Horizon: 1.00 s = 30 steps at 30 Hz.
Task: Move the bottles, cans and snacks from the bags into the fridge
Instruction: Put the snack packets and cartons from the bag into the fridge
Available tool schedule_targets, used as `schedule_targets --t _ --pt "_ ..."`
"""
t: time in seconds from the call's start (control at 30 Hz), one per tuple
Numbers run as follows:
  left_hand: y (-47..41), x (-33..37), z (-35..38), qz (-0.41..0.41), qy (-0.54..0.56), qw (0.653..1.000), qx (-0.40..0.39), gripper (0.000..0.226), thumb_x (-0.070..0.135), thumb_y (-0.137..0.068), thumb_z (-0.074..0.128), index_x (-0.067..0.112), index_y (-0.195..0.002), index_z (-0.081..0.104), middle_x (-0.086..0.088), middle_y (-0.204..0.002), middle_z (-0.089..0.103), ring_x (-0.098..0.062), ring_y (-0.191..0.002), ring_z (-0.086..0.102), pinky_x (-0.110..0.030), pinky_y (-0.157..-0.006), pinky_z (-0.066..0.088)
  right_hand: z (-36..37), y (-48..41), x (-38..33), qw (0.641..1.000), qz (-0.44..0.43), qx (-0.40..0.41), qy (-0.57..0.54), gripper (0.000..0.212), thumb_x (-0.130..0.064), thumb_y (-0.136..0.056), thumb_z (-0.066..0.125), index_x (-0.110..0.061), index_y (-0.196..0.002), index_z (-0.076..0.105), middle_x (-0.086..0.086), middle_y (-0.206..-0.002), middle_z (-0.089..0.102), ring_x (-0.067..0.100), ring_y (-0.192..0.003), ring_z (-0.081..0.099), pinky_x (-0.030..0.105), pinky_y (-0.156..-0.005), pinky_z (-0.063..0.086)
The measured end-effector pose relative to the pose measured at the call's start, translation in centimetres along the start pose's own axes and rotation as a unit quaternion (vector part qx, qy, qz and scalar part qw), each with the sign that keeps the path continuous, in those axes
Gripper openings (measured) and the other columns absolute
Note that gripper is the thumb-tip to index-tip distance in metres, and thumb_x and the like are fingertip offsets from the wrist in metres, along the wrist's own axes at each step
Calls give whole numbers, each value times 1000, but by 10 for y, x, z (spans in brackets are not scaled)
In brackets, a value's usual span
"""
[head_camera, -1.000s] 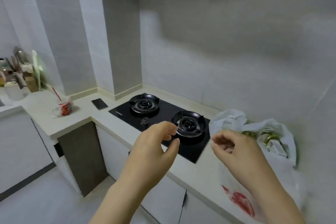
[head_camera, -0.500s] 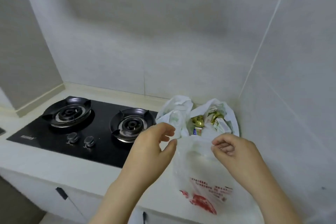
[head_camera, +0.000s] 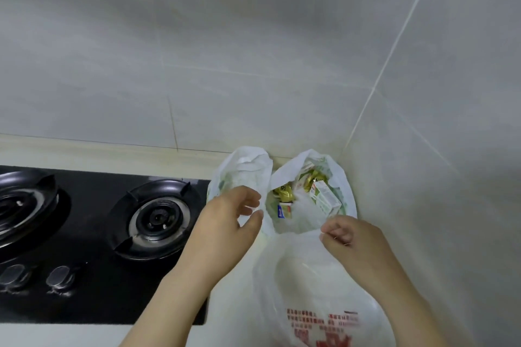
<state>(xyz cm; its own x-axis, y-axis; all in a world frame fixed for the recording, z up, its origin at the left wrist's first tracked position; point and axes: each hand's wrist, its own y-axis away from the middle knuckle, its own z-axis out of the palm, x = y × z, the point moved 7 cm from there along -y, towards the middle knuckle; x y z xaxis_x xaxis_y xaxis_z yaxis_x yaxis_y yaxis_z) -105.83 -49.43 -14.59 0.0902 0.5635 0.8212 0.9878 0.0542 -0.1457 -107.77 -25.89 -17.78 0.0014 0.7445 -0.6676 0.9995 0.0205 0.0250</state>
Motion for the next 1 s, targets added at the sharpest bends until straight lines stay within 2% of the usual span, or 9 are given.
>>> schedule_targets --t 0.13,0.27,0.43,0.63,0.8,0.9,1.0 --pt "-30 -12 16 -10 -9 1000 -16 18 23 -89 60 28 -105 64 22 -99 65 9 -90 59 -16 -84 49 2 -35 13 1000 13 4 -6 14 -18 -83 69 -30 -77 67 -13 -78 70 -1 -72 64 17 -68 49" --pt "-60 -17 34 -24 -15 999 -21 18 20 -88 60 25 -104 64 20 -98 65 5 -88 61 -20 -84 51 1 -71 24 1000 14 -5 -27 9 -18 -84 68 -27 -84 69 -14 -82 69 -3 -76 63 13 -66 46" --pt "-101 -25 70 -23 -33 998 -47 17 18 -89 58 28 -101 62 20 -95 64 9 -85 59 -6 -75 45 -5 -119 52 999 26 3 -42 12 -16 -83 67 -26 -79 68 -13 -77 69 -3 -72 62 14 -63 45" --pt "-141 -54 125 -42 -90 989 -107 17 22 -85 56 29 -99 63 13 -96 65 -7 -88 63 -32 -81 54 3 -175 88 998 53 0 -36 14 -12 -82 68 -25 -79 68 -14 -74 68 -1 -74 63 18 -67 48" --pt "-172 -76 164 -35 -155 975 -152 22 19 -87 55 19 -107 63 2 -105 64 -15 -92 62 -30 -81 50 19 -224 114 997 70 -11 -25 11 -12 -81 68 -19 -88 71 -11 -85 70 9 -83 66 27 -76 52" --pt "-185 -90 183 -30 -181 966 -181 27 21 -89 55 19 -115 61 3 -112 62 -15 -99 60 -25 -82 47 31 -247 122 997 70 -17 -10 15 -16 -83 67 -20 -96 71 -8 -95 70 11 -89 64 29 -83 52" --pt "-198 -106 195 -43 -200 959 -194 29 24 -88 55 19 -117 59 2 -115 61 -15 -100 59 -27 -84 48 43 -267 124 998 61 -31 14 18 -14 -83 67 -18 -100 70 -5 -101 70 15 -91 64 32 -85 52"
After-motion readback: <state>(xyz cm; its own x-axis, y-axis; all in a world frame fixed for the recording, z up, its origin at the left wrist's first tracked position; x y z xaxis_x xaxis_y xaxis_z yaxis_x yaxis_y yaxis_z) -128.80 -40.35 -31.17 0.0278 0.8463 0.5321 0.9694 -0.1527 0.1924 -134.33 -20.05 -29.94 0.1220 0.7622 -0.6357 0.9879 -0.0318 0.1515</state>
